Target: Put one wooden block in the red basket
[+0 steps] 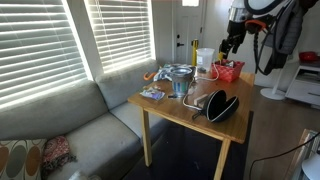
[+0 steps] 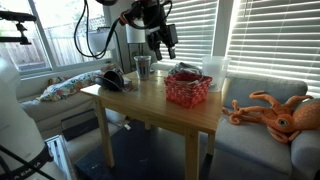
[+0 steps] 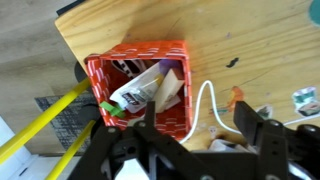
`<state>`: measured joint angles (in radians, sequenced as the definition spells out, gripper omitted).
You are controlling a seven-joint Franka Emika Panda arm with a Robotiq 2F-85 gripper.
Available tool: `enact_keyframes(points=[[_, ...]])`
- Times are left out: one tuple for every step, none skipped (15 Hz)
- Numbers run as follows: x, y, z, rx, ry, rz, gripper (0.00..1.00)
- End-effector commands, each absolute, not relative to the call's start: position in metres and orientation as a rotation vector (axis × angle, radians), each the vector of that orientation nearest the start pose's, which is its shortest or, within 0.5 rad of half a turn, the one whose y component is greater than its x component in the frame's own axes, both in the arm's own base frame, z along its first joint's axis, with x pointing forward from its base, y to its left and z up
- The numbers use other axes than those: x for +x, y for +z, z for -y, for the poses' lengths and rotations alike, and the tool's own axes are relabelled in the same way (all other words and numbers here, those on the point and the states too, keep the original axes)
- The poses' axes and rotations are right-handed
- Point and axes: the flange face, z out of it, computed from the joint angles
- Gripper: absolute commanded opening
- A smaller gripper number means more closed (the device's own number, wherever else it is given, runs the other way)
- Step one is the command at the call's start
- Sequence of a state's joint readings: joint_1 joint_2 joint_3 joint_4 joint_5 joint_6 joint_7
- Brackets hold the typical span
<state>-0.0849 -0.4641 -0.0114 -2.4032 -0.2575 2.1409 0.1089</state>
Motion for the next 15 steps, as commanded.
enact_keyframes(points=[[0.400,0.539,0.001,-3.280,-0.299,0.014,1.00],[0.396,0.545,-0.011,-3.269,-0.288,0.051,1.00],[0.392,0.549,-0.022,-3.254,-0.280,0.103,1.00],[0.389,0.554,-0.032,-3.238,-0.265,0.146,1.00],[0.386,0.558,-0.041,-3.225,-0.252,0.183,1.00],[0.384,0.559,-0.048,-3.202,-0.229,0.229,1.00],[0.382,0.560,-0.055,-3.190,-0.214,0.280,1.00],[0.381,0.560,-0.060,-3.174,-0.206,0.341,1.00],[0.386,0.554,-0.053,-3.217,-0.235,0.251,1.00],[0.385,0.555,-0.057,-3.208,-0.230,0.287,1.00],[0.385,0.555,-0.059,-3.204,-0.227,0.304,1.00],[0.385,0.555,-0.059,-3.202,-0.226,0.313,1.00],[0.385,0.555,-0.059,-3.201,-0.226,0.318,1.00],[0.385,0.555,-0.059,-3.201,-0.226,0.321,1.00],[0.385,0.555,-0.059,-3.201,-0.226,0.322,1.00]])
